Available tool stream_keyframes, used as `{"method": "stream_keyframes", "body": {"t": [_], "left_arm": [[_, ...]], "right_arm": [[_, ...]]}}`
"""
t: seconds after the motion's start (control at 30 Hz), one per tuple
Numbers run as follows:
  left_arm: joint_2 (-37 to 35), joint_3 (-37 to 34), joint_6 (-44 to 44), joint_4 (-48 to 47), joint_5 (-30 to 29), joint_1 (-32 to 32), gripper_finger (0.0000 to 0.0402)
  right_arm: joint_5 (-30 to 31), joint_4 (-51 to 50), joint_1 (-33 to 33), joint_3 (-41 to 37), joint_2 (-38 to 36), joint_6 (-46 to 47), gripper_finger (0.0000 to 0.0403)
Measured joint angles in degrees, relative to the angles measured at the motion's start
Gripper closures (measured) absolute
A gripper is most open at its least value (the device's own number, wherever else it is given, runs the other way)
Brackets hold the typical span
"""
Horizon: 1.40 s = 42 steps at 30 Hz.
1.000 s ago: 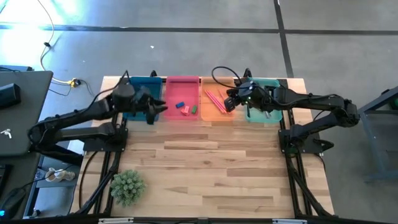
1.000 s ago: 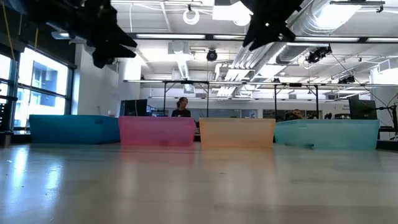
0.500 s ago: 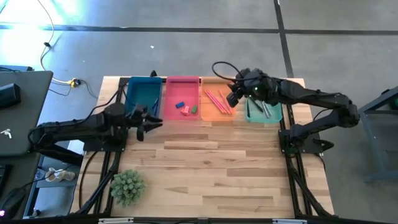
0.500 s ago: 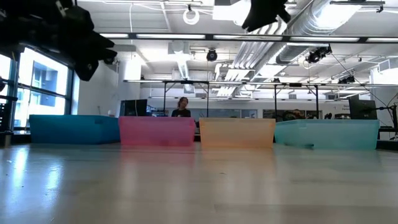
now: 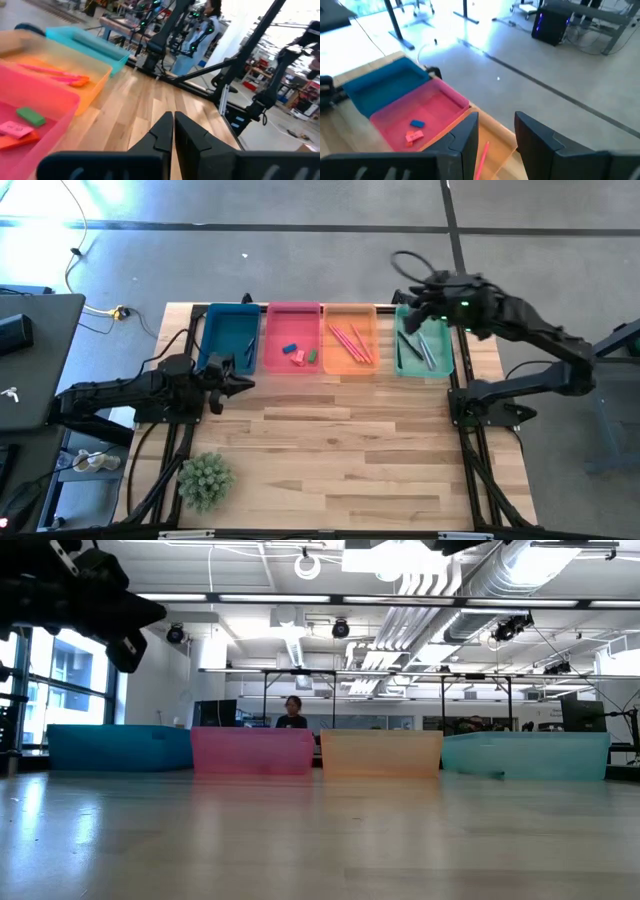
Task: Sort crayons/erasers/pens/pencils in bins
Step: Return to Home Position
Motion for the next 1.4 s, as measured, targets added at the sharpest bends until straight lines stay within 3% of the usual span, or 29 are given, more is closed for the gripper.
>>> {"method": "stream_keyframes", "body": {"t": [0.43,0.7,0.93,1.13,1.4], "left_arm": [[-1.3,0.0,7.5,0.2,1.9,0.0,0.0401],[-1.3,0.0,10.4,0.2,1.9,0.1,0.04],[-1.3,0.0,11.5,0.2,1.4,0.1,0.0398],[-1.3,0.0,13.4,0.1,1.2,0.1,0.0398],[-1.3,0.1,12.4,-1.3,1.2,0.1,0.0398]], "right_arm": [[3.2,-8.9,0.2,-1.9,-12.1,6.3,0.0284],[2.5,5.8,1.0,-23.8,-24.5,11.9,0.0284],[-5.6,18.7,1.0,-39.6,-36.0,16.8,0.0284],[-9.9,24.3,1.0,-49.7,-42.9,19.8,0.0284],[-9.6,25.4,1.0,-58.5,-47.5,19.8,0.0284]]}}
